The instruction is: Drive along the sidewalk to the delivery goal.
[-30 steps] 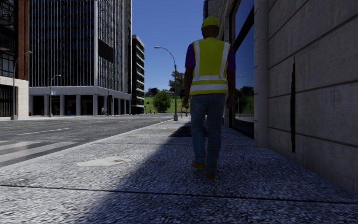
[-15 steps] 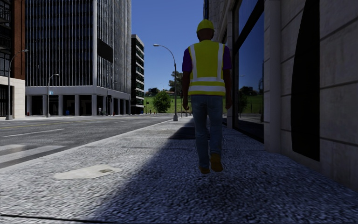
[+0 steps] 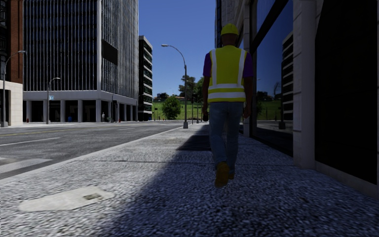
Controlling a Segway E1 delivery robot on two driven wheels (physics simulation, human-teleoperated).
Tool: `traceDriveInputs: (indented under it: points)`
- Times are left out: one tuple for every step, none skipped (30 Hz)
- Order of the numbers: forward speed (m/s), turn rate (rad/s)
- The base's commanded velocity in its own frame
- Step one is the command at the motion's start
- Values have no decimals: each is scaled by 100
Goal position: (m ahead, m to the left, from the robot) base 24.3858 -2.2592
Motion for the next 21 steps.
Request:
traceDriveInputs:
  points:
    - [99,0]
    - [99,0]
    - [99,0]
    - [99,0]
    - [99,0]
    - [118,0]
    - [118,0]
    - [150,0]
    - [167,0]
    - [174,27]
    - [179,66]
    - [179,66]
    - [188,72]
    - [192,74]
    - [193,74]
    - [193,74]
    - [193,30]
    - [193,30]
    - [193,20]
    - [193,18]
    - [193,14]
